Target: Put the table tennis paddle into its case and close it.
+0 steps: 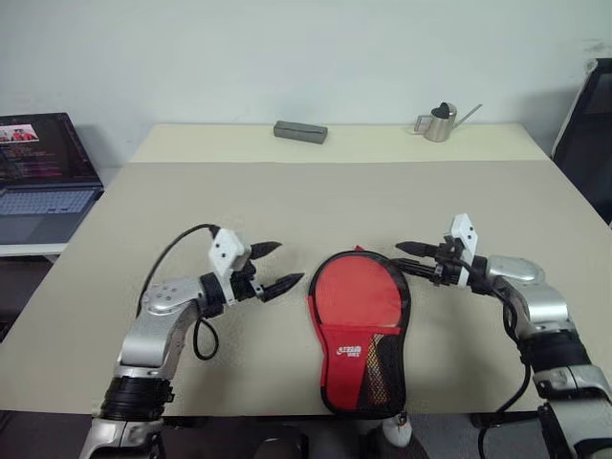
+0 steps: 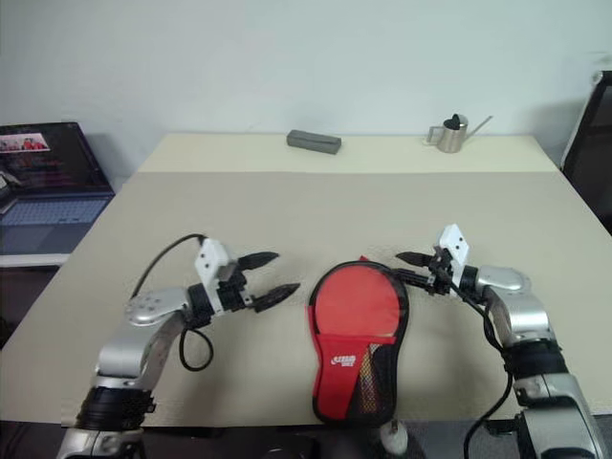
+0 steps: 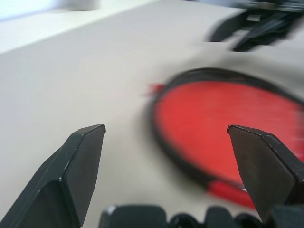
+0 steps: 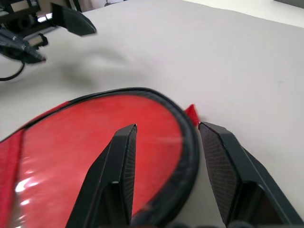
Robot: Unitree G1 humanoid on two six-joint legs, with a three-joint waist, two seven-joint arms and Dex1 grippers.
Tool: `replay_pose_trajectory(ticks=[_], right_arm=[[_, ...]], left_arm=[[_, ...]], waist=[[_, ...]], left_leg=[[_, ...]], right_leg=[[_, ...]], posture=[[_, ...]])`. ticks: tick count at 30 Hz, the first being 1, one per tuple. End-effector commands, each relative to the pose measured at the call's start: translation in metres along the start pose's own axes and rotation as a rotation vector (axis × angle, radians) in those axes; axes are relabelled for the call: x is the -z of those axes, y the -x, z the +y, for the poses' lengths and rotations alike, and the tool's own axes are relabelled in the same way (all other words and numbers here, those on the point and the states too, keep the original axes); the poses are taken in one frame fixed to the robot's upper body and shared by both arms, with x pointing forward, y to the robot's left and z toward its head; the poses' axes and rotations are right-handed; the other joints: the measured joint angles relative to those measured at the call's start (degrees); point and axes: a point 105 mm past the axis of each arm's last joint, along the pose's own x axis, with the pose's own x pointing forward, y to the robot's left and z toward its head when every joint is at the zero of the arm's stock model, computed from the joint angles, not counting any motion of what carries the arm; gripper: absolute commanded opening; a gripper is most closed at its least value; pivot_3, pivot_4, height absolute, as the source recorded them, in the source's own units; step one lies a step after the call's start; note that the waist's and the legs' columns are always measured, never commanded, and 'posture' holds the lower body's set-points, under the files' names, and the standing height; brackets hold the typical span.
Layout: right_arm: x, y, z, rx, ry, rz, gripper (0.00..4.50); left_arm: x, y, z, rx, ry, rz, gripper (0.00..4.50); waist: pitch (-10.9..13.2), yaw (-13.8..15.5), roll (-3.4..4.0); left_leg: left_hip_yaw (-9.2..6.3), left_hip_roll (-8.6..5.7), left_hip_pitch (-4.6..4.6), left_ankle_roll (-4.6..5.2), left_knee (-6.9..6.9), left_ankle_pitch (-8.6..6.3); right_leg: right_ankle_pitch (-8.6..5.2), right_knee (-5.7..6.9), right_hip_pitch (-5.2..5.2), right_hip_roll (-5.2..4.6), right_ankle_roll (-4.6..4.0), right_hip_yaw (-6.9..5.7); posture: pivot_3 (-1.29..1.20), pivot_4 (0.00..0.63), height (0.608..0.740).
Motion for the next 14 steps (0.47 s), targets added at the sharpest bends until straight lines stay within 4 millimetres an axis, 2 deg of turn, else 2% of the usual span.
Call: replay_pose_trajectory(ticks=[1, 2, 5, 14], right_arm=[[-0.019, 0.004, -0.018, 0.005, 0.06, -0.025, 2.22], [-0.024, 0.004, -0.024, 0.015, 0.068, -0.027, 2.22], [-0.035, 0.011, -0.039, 0.047, 0.081, -0.033, 2.22], [-0.038, 0.007, -0.038, 0.018, 0.101, -0.022, 2.22]], left_arm=[[-0.014, 0.013, 0.004, -0.083, -0.056, -0.039, 4.5], [-0.013, 0.02, 0.007, -0.116, -0.062, -0.03, 4.5], [-0.013, 0.021, 0.009, -0.167, -0.069, -0.02, 4.5], [0.007, 0.029, 0.004, -0.215, -0.064, 0.048, 4.5]], waist=[[0.0, 0.1, 0.0], [0.0, 0.05, 0.0], [0.02, 0.04, 0.03], [0.02, 0.08, 0.03]], left_leg=[[0.02, -0.02, -0.01, 0.0, 0.0, 0.0], [0.05, -0.02, 0.0, 0.0, 0.0, 0.0], [0.1, 0.05, 0.0, -0.01, -0.03, -0.01], [0.18, 0.07, -0.01, -0.02, -0.03, -0.02]], right_leg=[[0.0, -0.01, 0.0, 0.0, 0.0, 0.0], [0.0, -0.02, 0.0, 0.0, 0.0, 0.02], [0.01, 0.0, -0.07, -0.07, -0.02, 0.09], [0.03, 0.01, -0.1, -0.07, -0.05, 0.18]], posture=[[0.0, 0.15, 0.74], [0.0, 0.15, 0.74], [0.0, 0.15, 0.74], [0.0, 0.15, 0.74]])
